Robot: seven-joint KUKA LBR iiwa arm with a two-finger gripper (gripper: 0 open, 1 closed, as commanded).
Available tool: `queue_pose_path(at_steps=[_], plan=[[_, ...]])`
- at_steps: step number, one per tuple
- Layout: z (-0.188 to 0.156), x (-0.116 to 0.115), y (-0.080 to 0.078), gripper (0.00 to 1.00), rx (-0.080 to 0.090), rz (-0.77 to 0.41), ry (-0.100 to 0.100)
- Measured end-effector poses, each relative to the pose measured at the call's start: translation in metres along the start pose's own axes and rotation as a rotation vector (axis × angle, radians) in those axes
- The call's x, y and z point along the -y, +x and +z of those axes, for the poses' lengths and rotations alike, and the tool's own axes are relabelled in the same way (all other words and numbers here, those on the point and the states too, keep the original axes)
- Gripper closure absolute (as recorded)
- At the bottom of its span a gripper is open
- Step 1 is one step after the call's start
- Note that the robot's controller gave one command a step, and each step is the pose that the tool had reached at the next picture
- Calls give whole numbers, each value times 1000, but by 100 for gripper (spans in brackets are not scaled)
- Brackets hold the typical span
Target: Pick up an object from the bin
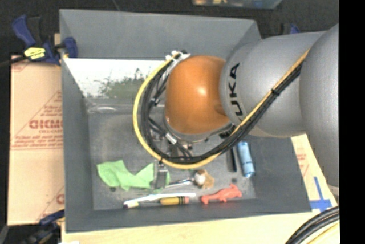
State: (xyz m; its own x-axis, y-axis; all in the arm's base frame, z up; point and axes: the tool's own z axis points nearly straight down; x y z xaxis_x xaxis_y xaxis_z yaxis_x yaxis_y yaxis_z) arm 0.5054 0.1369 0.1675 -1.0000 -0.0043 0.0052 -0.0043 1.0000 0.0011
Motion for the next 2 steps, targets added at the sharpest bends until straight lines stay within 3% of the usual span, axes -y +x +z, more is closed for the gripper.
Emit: queue_pose_path(at_steps=[1, 2], plan=[[-3, 0, -2, 0, 7, 4, -1], [84, -32, -24, 0, 5, 56, -4]])
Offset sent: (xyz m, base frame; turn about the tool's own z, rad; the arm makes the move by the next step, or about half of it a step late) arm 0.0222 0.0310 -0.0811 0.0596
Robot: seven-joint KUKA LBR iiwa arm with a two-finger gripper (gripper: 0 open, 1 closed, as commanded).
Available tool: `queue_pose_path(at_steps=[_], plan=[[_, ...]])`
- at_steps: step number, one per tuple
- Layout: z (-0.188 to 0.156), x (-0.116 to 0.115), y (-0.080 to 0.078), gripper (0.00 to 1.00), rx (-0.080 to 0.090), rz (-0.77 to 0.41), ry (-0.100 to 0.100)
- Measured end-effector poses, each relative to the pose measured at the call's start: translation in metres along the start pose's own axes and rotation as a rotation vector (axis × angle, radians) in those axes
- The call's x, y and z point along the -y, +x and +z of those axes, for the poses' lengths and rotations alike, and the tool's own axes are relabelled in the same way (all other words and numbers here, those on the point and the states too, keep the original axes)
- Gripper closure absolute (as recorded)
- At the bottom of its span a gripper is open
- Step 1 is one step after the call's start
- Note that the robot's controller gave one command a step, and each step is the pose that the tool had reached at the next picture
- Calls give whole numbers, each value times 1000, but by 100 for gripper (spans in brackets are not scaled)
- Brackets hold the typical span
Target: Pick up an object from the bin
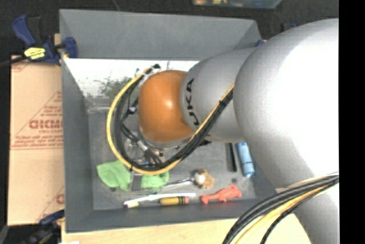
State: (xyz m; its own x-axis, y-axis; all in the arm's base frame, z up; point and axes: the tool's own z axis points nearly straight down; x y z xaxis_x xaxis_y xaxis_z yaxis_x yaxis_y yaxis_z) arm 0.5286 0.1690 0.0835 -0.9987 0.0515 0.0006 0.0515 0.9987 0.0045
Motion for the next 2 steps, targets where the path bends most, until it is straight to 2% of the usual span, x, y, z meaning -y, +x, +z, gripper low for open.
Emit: queue_pose_path(at_steps=[1, 2], plan=[[-6, 52, 32, 0, 11, -87, 3], [7, 28, 30, 100, 9, 409, -4]])
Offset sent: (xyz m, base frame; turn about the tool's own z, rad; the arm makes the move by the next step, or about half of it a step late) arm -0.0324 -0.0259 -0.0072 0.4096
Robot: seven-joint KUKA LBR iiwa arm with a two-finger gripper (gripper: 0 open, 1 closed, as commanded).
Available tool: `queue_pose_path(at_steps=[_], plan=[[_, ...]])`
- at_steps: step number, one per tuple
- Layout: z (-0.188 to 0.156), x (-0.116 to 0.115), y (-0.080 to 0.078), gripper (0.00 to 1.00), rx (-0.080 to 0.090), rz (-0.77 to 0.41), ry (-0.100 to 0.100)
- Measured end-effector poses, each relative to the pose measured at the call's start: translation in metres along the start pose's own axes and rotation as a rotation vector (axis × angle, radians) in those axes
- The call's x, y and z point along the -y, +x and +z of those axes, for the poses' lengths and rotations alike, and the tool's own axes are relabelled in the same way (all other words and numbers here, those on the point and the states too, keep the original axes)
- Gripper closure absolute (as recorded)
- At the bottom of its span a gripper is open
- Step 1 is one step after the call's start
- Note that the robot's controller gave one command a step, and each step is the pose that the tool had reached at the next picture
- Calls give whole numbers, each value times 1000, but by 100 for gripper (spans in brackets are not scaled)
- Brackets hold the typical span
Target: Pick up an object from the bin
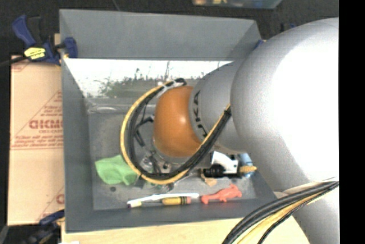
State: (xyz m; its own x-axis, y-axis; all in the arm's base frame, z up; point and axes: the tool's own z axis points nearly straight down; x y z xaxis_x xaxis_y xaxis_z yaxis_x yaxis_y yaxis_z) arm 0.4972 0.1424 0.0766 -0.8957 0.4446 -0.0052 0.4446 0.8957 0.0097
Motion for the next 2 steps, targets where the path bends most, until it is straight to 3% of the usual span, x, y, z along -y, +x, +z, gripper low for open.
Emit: queue_pose_path(at_steps=[1, 2], plan=[[0, 0, 0, 100, 0, 2, 0], [-81, -5, 4, 100, -5, -31, 4]])
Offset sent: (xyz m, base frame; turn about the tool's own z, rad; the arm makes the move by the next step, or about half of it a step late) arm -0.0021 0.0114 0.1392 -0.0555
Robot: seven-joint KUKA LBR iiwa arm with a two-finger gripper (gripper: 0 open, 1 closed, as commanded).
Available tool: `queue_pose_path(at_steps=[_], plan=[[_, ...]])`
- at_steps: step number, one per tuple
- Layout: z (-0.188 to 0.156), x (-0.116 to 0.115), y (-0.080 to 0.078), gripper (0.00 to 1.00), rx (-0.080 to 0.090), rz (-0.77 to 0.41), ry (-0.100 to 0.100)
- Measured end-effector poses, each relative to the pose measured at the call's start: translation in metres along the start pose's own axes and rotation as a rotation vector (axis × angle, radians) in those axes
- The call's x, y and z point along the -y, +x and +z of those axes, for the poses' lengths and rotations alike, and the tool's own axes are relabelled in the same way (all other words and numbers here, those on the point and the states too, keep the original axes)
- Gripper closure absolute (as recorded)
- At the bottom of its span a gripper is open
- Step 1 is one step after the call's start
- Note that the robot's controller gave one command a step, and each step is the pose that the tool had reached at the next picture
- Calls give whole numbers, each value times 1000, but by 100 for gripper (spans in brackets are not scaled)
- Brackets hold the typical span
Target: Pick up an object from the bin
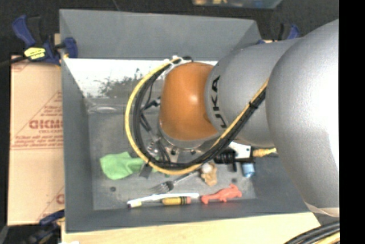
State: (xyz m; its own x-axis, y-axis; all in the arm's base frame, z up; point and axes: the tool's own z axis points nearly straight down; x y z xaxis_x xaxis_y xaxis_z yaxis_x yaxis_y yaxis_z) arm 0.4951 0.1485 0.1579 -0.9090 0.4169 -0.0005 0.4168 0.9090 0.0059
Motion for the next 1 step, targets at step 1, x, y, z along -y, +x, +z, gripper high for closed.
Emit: queue_pose_path(at_steps=[1], plan=[[-73, -2, -2, 100, 5, -11, -4]])
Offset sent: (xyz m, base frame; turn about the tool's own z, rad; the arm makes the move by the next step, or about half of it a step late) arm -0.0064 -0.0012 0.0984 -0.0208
